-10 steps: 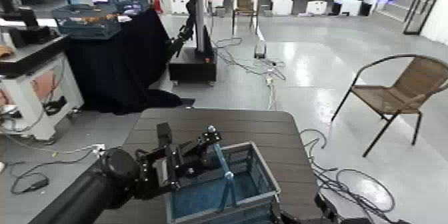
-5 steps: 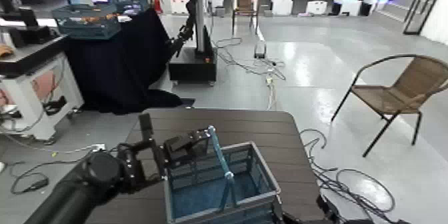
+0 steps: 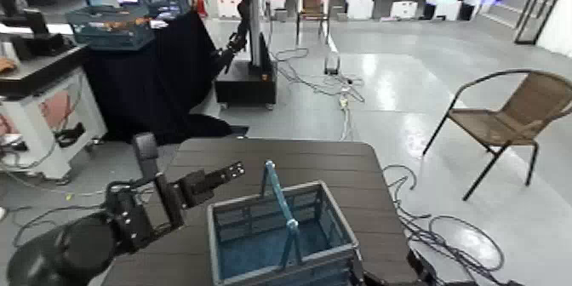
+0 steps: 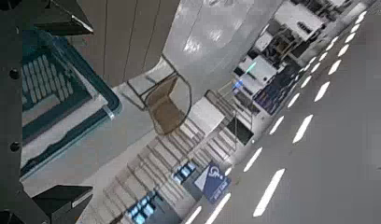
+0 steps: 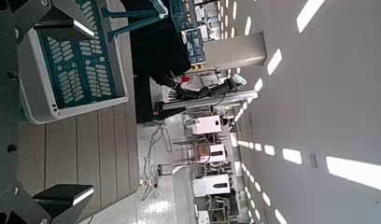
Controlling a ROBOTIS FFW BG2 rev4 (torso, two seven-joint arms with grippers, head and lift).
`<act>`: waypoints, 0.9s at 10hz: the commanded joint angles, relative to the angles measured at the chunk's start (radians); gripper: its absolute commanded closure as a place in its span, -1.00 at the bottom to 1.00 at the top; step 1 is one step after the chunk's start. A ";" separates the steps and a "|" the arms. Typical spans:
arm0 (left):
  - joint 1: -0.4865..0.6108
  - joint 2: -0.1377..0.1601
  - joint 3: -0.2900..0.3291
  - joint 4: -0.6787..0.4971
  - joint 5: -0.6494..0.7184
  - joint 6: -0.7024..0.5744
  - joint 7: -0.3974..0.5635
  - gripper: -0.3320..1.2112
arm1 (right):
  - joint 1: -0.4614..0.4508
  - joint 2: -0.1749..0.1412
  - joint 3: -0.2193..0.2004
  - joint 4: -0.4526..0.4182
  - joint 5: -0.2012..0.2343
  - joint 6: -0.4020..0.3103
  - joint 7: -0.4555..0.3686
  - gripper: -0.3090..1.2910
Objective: Place the crate on the table.
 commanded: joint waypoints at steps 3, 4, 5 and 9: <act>0.327 -0.046 0.029 -0.255 -0.203 -0.365 0.124 -0.43 | 0.006 0.000 -0.007 0.000 -0.001 -0.010 0.000 -0.43; 0.394 -0.049 0.008 -0.276 -0.254 -0.469 0.173 -0.43 | 0.006 -0.002 -0.010 0.000 -0.001 -0.013 0.000 -0.43; 0.466 -0.065 0.005 -0.296 -0.351 -0.567 0.227 -0.43 | 0.006 -0.002 -0.012 0.000 -0.001 -0.015 0.000 -0.43; 0.626 -0.151 0.021 -0.258 -0.590 -0.886 0.294 -0.43 | 0.008 -0.005 -0.013 -0.001 -0.001 -0.016 0.000 -0.43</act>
